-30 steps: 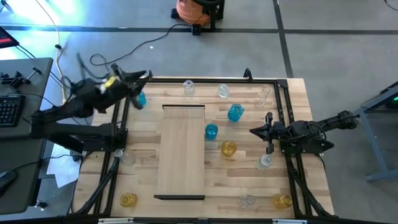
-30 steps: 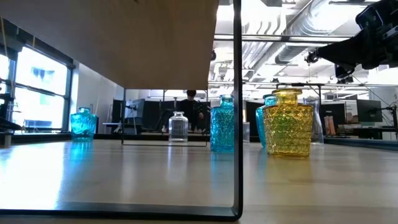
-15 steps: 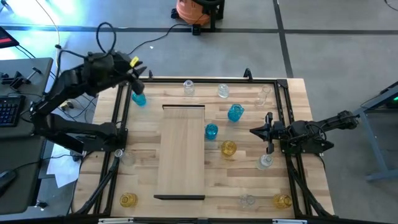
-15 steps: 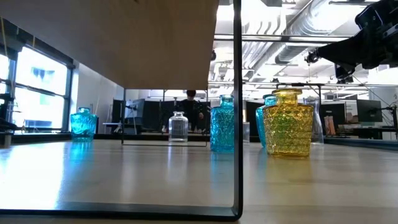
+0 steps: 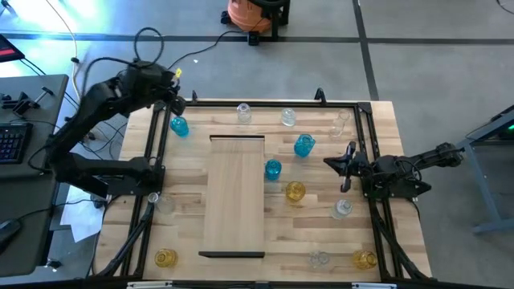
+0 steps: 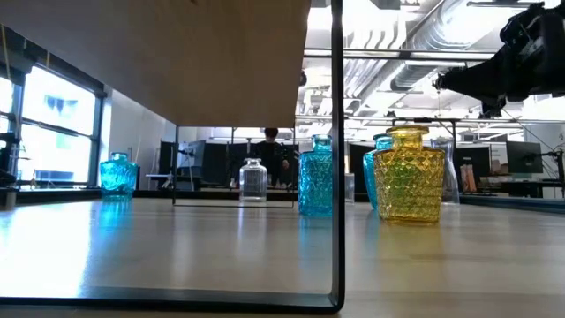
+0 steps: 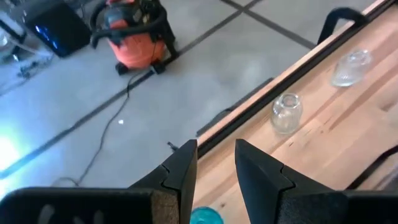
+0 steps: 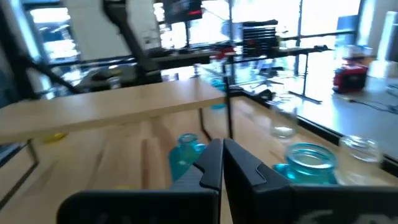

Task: Sort vases onto shelf
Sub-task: Put the left blue vase on the shelf

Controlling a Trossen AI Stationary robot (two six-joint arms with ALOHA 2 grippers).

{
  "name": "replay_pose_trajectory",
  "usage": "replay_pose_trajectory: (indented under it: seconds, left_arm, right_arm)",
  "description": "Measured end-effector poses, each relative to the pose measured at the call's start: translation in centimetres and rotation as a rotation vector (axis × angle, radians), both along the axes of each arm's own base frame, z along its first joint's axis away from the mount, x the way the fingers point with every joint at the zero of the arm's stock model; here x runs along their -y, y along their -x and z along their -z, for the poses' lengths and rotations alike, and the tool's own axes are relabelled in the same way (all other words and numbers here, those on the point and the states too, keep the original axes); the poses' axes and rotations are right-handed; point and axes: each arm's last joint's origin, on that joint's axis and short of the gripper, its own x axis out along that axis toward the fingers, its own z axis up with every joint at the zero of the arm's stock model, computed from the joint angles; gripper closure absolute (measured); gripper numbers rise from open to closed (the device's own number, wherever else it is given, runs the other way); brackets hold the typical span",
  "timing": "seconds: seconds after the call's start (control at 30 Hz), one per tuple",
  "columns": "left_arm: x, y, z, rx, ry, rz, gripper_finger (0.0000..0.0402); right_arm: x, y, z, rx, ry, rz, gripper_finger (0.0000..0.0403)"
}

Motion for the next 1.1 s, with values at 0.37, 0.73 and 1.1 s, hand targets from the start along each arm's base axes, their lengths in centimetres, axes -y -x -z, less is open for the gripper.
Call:
replay_pose_trajectory:
  seconds: [0.37,0.73,1.1]
  left_arm:
    - [-3.3,0.6,7.7,0.19,0.35,-0.245,0.03]
    - [-4.3,1.5,12.2,0.305,0.706,-0.317,0.03]
    - [-4.5,2.8,12.3,0.188,0.637,-0.357,0.03]
  right_arm:
    - [0.6,0.6,-2.6,0.329,-0.248,0.136,0.0403]
    - [0.8,1.6,-4.7,0.646,-0.531,0.059,0.0403]
    - [0.7,1.5,-4.7,0.639,-0.511,0.004,0.0403]
